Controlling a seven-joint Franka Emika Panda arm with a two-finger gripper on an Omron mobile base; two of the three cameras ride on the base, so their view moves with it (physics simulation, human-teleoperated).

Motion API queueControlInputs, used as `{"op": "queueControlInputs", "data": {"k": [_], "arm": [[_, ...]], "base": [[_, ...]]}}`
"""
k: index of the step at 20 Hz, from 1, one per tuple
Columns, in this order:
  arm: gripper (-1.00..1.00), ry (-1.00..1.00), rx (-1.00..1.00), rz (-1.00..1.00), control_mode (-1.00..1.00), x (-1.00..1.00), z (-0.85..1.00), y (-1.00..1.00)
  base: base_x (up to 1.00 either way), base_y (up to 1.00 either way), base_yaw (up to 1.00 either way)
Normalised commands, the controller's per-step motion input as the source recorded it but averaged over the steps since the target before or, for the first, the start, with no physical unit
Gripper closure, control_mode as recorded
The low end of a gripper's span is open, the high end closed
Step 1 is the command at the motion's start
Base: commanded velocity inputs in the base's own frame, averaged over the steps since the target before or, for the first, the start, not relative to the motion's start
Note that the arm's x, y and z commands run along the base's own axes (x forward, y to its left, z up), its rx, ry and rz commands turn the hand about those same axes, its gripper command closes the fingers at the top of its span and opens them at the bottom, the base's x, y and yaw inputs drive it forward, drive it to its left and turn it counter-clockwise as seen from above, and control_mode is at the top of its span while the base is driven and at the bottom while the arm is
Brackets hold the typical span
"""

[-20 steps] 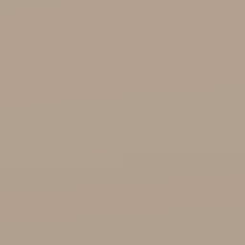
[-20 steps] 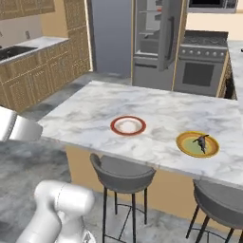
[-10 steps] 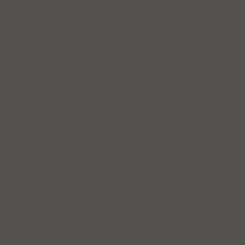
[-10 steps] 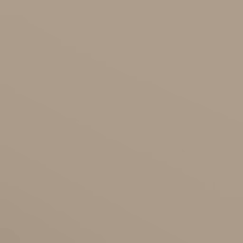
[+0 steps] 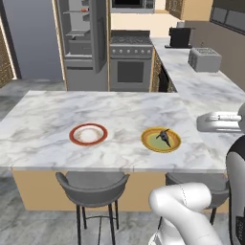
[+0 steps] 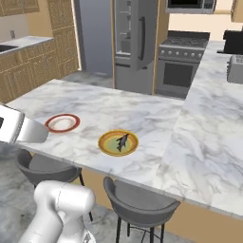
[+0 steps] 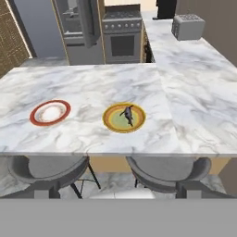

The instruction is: Transport the fish and squash to the fridge. Place the fish on the rack containing meat and place the squash on the rack containing the vegetable, ensuring meats and vegetables are on different racks.

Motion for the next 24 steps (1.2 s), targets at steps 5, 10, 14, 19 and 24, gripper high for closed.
{"op": "queueControlInputs", "data": {"k": [5, 10, 14, 19, 24], "arm": [[-1.0, 0.0, 0.0, 0.0, 1.0, 0.0, 0.0, 0.0], [-1.0, 0.0, 0.0, 0.0, 1.0, 0.0, 0.0, 0.0], [-1.0, 0.0, 0.0, 0.0, 1.0, 0.0, 0.0, 0.0], [-1.0, 0.09, 0.01, 0.01, -1.0, 0.26, -0.2, -0.19], [-1.0, 0.35, 0.02, 0.08, -1.0, 0.27, -0.55, -0.47]], "base": [[1.0, -0.01, 0.0], [0.88, -0.03, -0.29], [0.57, -0.09, -0.38], [0.34, -0.18, -0.08], [0.0, 0.0, 0.0]]}}
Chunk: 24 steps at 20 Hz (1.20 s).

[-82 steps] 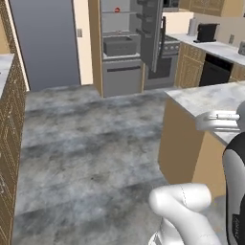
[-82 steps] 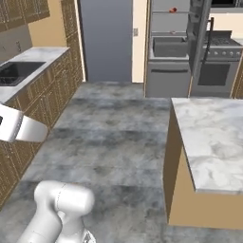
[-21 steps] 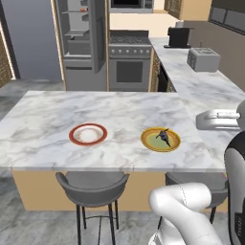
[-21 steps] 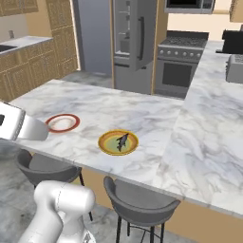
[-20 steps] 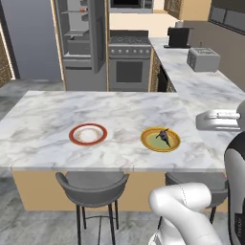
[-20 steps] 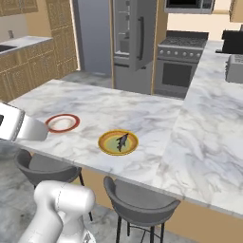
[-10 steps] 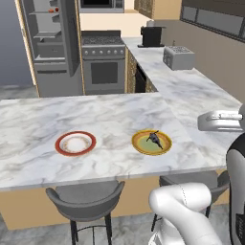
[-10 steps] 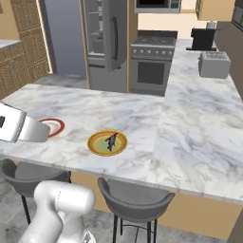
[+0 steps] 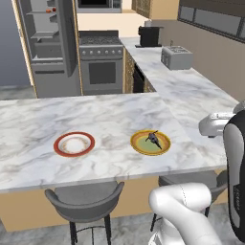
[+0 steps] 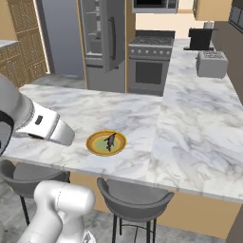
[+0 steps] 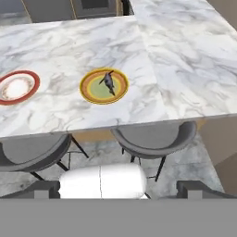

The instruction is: Transport the fish and squash to the fridge. Place the fish on the rack containing meat and place the squash on the rack containing the vegetable, ensuring meats and vegetables are on different racks.

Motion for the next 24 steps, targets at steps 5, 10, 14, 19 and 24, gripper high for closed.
{"op": "queueControlInputs", "data": {"k": [5, 10, 14, 19, 24], "arm": [[-1.0, 0.09, 0.0, 0.13, -1.0, 0.26, -0.65, -0.21], [-1.0, 0.04, -0.02, 0.05, -1.0, 0.64, -0.6, 0.0], [-1.0, 0.11, 0.0, 0.0, -1.0, 0.79, -0.4, 0.0], [-1.0, 0.03, 0.01, 0.0, -1.0, 0.81, -0.37, 0.0], [-1.0, 0.13, 0.0, -0.04, -1.0, 0.76, -0.52, 0.02]], "base": [[0.0, 0.0, 0.0], [0.0, 0.0, 0.0], [0.0, 0.0, 0.0], [0.0, 0.0, 0.0], [0.0, 0.0, 0.0]]}}
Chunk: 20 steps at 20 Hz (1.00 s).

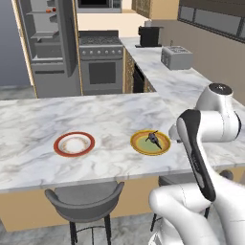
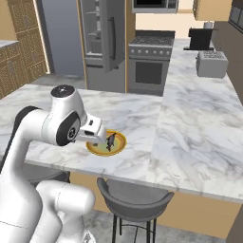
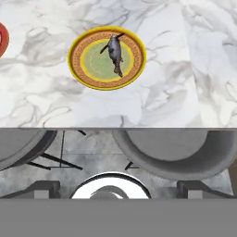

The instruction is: Transport the fish and squash to the fridge. Place the fish on the rack containing meat and place the squash on the rack containing the vegetable, ensuring meats and vegetables are on different racks.

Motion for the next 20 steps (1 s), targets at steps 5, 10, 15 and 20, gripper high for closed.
{"op": "queueControlInputs", "data": {"k": [5, 10, 15, 20], "arm": [[-1.0, 0.05, 0.0, -0.04, -1.0, 0.73, -0.48, 0.12], [-1.0, 0.11, 0.0, -0.04, -1.0, 0.75, -0.46, 0.0], [-1.0, 0.01, 0.0, -0.01, -1.0, 0.44, -0.32, 0.0], [-1.0, 0.0, 0.0, 0.0, -1.0, 0.43, -0.25, 0.0]], "base": [[0.0, 0.0, 0.0], [0.0, 0.0, 0.0], [0.0, 0.0, 0.0], [0.0, 0.0, 0.0]]}}
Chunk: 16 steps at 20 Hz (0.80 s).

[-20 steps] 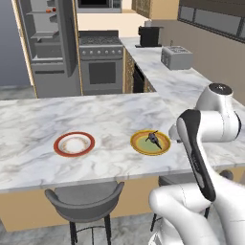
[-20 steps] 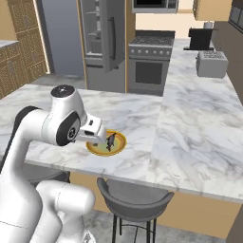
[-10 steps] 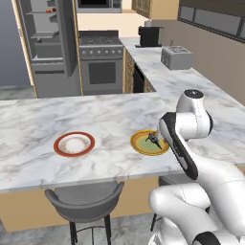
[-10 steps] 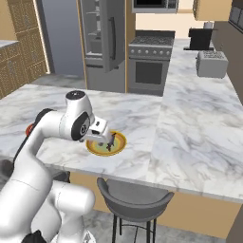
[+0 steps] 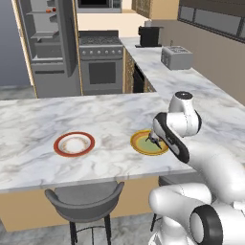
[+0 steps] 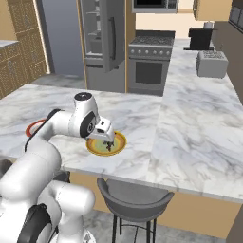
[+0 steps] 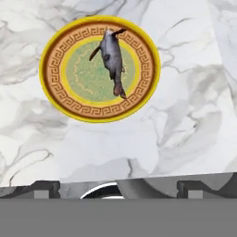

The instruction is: Transport the fish and squash to the fridge. Place the fish on the rack containing meat and place the squash on the rack containing the vegetable, ensuring meats and vegetables are on different racks.

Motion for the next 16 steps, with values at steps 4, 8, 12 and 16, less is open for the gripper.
{"op": "queueControlInputs", "data": {"k": [4, 8, 12, 16], "arm": [[-1.0, 0.0, 0.0, 0.0, -1.0, 0.4, -0.25, 0.0], [-1.0, 0.0, 0.0, 0.0, -1.0, 0.41, -0.4, 0.0], [-1.0, 0.0, 0.0, 0.0, -1.0, 0.44, -0.32, -0.01], [-1.0, 0.0, 0.0, 0.0, -1.0, 0.37, -0.18, 0.0]], "base": [[0.0, 0.0, 0.0], [0.0, 0.0, 0.0], [0.0, 0.0, 0.0], [0.0, 0.0, 0.0]]}}
